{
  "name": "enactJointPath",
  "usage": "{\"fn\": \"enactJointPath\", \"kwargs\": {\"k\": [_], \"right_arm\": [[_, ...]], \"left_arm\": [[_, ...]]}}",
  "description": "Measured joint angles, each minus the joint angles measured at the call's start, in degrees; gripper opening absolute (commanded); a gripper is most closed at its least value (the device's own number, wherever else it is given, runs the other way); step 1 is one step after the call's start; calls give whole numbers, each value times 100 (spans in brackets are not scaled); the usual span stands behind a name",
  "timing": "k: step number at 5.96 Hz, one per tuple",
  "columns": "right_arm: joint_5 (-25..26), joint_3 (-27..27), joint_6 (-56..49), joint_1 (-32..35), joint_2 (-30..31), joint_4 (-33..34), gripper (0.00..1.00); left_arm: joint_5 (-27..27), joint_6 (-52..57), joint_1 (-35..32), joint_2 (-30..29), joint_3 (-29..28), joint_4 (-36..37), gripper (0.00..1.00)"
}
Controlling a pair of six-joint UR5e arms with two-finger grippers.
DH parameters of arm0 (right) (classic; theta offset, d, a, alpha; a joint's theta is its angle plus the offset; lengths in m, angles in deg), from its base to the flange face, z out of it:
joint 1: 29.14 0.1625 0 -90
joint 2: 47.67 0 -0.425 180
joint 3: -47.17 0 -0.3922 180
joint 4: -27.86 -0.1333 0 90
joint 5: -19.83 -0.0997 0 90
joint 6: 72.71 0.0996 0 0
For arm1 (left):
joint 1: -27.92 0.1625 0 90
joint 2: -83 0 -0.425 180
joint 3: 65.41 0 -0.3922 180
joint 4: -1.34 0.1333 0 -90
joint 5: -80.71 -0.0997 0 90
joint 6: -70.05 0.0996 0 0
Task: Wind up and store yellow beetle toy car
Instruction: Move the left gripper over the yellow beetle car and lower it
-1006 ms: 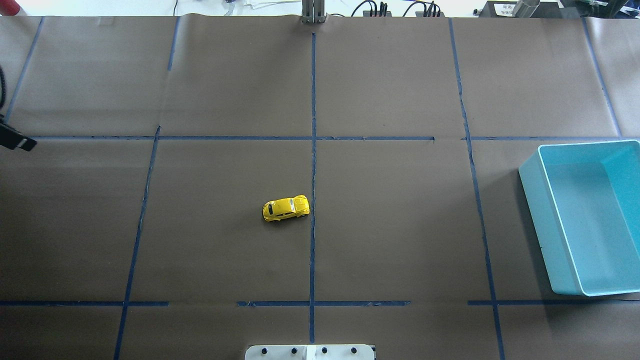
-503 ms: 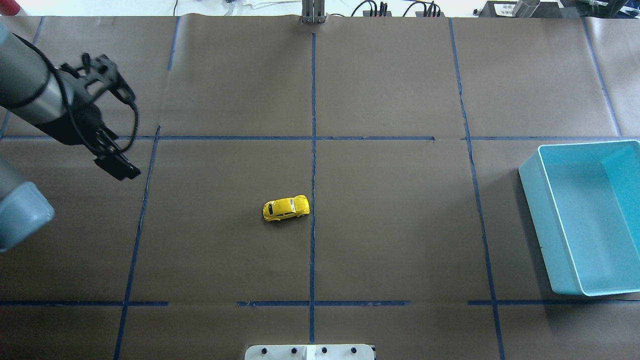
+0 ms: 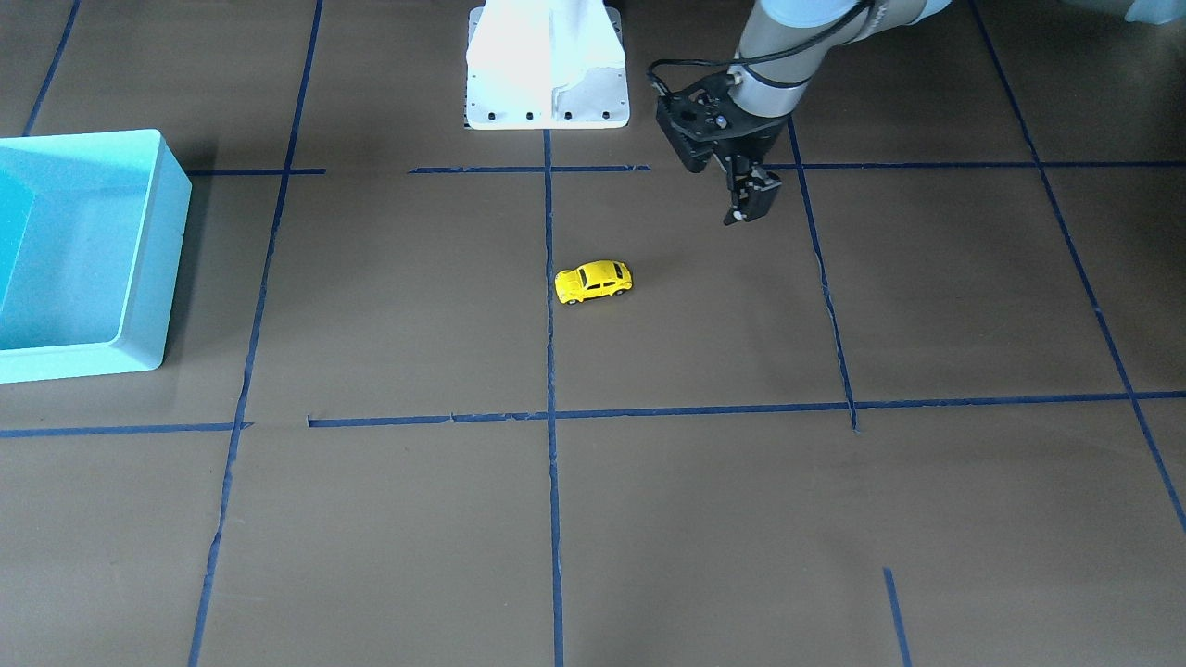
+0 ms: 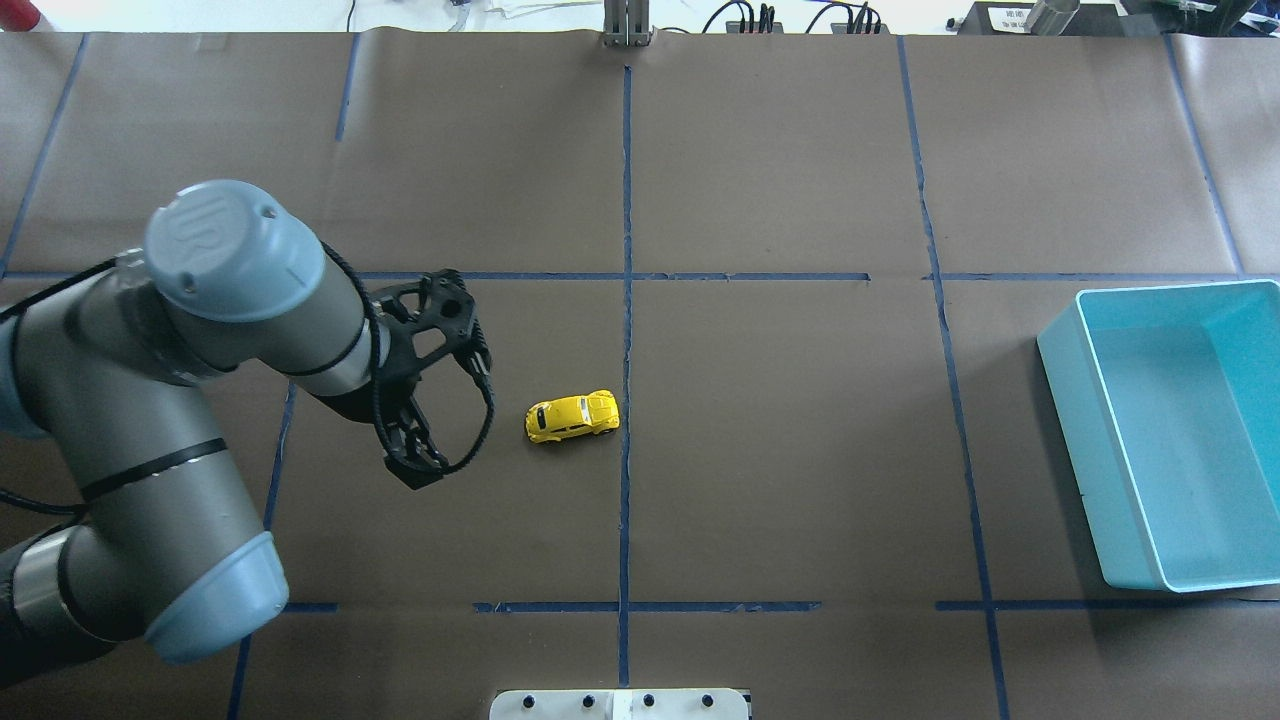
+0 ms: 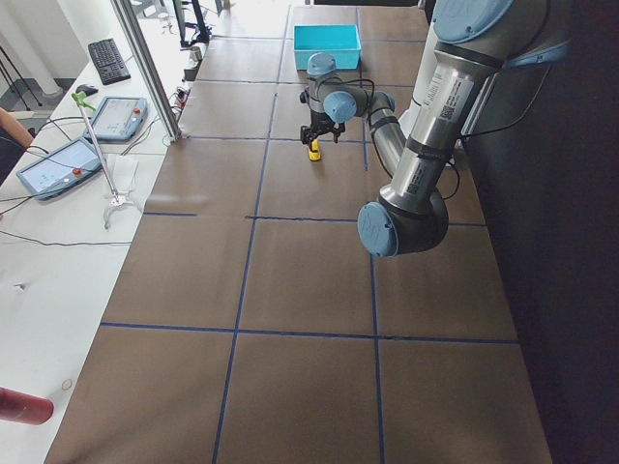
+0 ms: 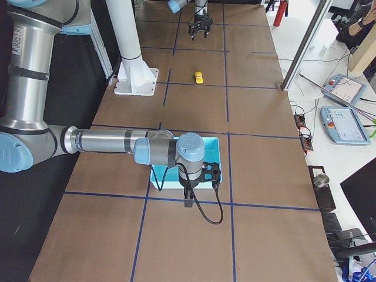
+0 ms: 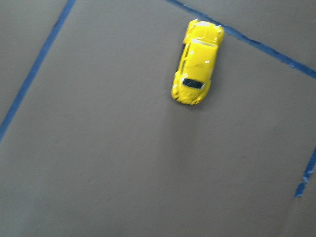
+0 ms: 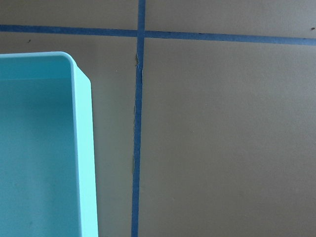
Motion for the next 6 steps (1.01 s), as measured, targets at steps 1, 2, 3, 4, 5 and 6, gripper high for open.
{"fn": "enactJointPath", "kwargs": {"k": [1,2,3,4,5,6], "right_arm": [[0,-10,0,0,0,0,100],[0,-15,0,0,0,0,100],[0,-18,0,0,0,0,100],[0,-19,0,0,0,0,100],[0,-19,0,0,0,0,100],[0,-19,0,0,0,0,100]], "left_arm": [[-7,46,208,-272,-259,7,100],[-162,347,350,-439,-478,-10,100],[-416,833,399,-606,-758,-52,100],[-587,1087,412,-768,-1032,-125,100],[-711,1158,423,-884,-1285,-277,100],[-798,1075,429,-962,-1557,-560,100]]}}
